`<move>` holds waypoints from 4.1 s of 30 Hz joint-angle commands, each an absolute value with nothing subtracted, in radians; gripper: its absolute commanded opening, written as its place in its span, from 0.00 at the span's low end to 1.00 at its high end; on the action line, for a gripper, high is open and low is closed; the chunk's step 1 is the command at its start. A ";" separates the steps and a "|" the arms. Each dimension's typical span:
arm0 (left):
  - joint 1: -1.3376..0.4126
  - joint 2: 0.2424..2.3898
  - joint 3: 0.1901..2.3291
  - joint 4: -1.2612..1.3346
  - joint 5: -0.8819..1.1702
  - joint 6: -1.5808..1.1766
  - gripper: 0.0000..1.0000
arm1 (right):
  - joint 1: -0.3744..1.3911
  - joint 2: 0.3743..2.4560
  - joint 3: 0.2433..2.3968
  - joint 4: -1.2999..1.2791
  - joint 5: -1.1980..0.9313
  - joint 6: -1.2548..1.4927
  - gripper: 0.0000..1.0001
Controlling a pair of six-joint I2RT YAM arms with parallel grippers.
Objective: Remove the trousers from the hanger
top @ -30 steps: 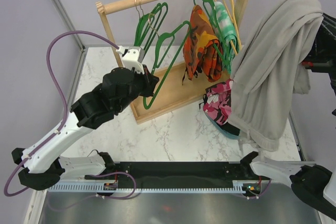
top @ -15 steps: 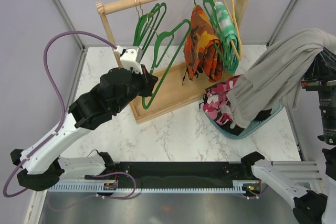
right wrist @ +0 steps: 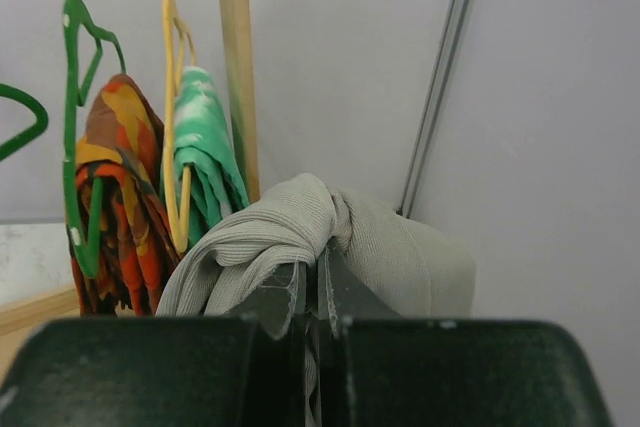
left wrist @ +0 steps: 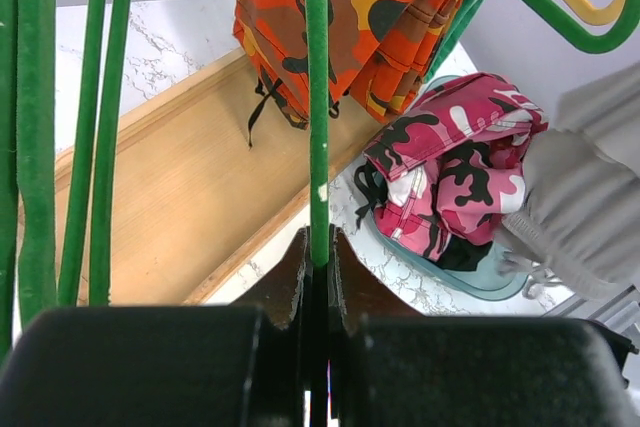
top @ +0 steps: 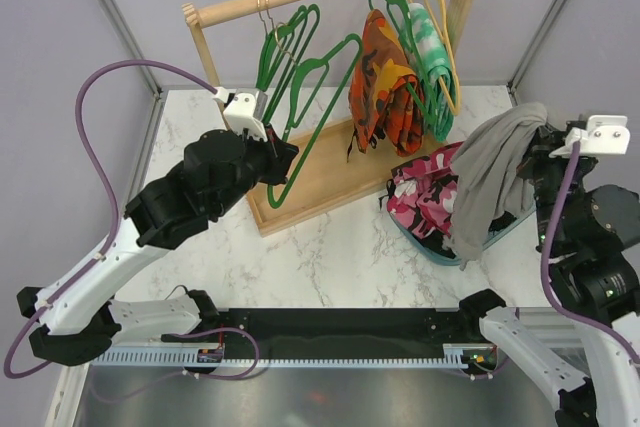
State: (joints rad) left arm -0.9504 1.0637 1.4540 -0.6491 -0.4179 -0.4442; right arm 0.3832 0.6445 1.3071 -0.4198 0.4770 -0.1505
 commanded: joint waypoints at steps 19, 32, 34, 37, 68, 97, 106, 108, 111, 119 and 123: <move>-0.950 1.011 1.488 -0.603 -0.422 -0.402 0.02 | 0.335 0.756 0.965 -0.278 0.508 -0.054 0.00; -0.950 1.002 1.496 -0.604 -0.425 -0.391 0.02 | 0.006 0.859 0.778 -0.305 0.134 0.069 0.00; -0.950 1.008 1.499 -0.603 -0.428 -0.391 0.02 | -0.058 0.888 0.749 -0.302 0.074 0.070 0.00; -0.950 1.019 1.509 -0.606 -0.428 -0.388 0.02 | -0.126 0.903 0.718 -0.284 -0.027 0.075 0.00; -0.884 1.328 1.819 -0.617 -0.526 -0.253 0.02 | -0.241 0.585 0.879 -0.465 -0.278 -0.046 0.98; -0.784 1.143 1.663 -0.617 -0.241 -0.442 0.79 | -0.241 0.525 0.969 -0.535 -0.088 0.064 0.98; -0.785 0.988 1.617 -0.620 -0.158 -0.414 0.98 | -0.241 0.528 1.006 -0.535 0.202 0.097 0.98; -0.785 0.933 1.597 -0.621 -0.169 -0.381 0.99 | -0.241 0.531 1.006 -0.538 0.234 0.092 0.98; -0.785 0.837 1.537 -0.624 -0.233 -0.333 1.00 | -0.241 0.531 1.005 -0.538 0.264 0.087 0.98; -0.785 0.583 1.298 -0.624 -0.514 -0.221 1.00 | -0.241 0.522 0.982 -0.538 0.301 0.075 0.98; -0.785 0.496 1.191 -0.624 -0.563 -0.233 1.00 | -0.241 0.520 0.979 -0.538 0.307 0.069 0.98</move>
